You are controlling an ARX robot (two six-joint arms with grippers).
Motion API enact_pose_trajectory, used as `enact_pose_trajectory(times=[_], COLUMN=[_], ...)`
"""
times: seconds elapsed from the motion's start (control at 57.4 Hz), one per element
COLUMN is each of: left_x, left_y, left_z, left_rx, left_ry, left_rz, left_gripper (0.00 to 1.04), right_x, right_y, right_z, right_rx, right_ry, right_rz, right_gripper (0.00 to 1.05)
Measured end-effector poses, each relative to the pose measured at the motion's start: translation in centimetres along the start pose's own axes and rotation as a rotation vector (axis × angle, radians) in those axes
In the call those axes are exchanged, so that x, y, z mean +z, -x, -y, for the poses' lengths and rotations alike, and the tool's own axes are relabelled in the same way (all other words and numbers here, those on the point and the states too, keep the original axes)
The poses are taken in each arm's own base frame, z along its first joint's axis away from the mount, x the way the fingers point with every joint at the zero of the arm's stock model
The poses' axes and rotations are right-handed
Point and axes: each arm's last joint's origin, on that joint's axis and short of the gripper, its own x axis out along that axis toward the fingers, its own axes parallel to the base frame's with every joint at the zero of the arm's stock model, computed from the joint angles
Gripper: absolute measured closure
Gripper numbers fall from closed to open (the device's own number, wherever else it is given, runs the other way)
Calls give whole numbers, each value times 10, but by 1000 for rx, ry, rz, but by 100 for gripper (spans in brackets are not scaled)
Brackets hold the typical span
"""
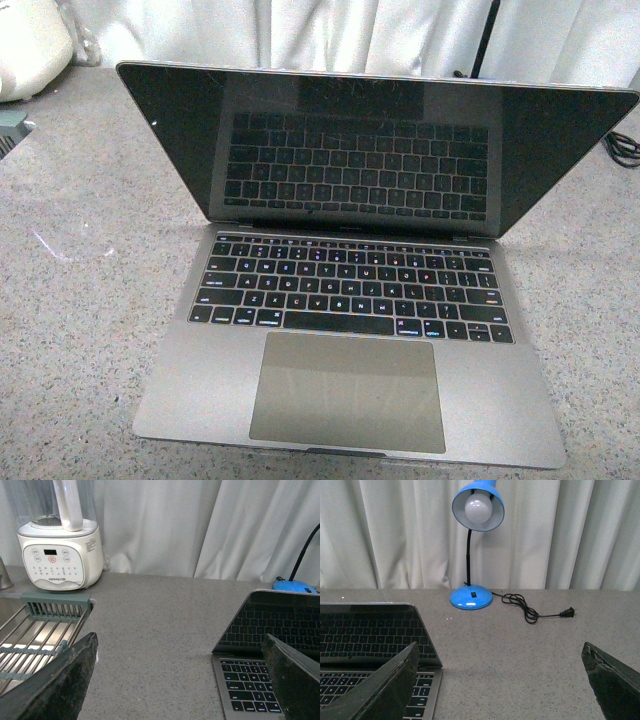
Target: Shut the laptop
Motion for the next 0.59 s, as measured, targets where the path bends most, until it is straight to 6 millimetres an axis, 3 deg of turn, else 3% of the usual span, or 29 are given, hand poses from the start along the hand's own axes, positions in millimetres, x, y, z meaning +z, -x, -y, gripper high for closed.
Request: enact_pose_trajectory(times=[0.592], left_x=[0], left_y=[0], left_z=[0], left_rx=[0], left_ry=[0], left_rz=[0], left_gripper=[6], right_x=[0], right_y=[0], right_z=[0], right_rx=[0], right_ry=[0], right_rz=[0], right_gripper=[9])
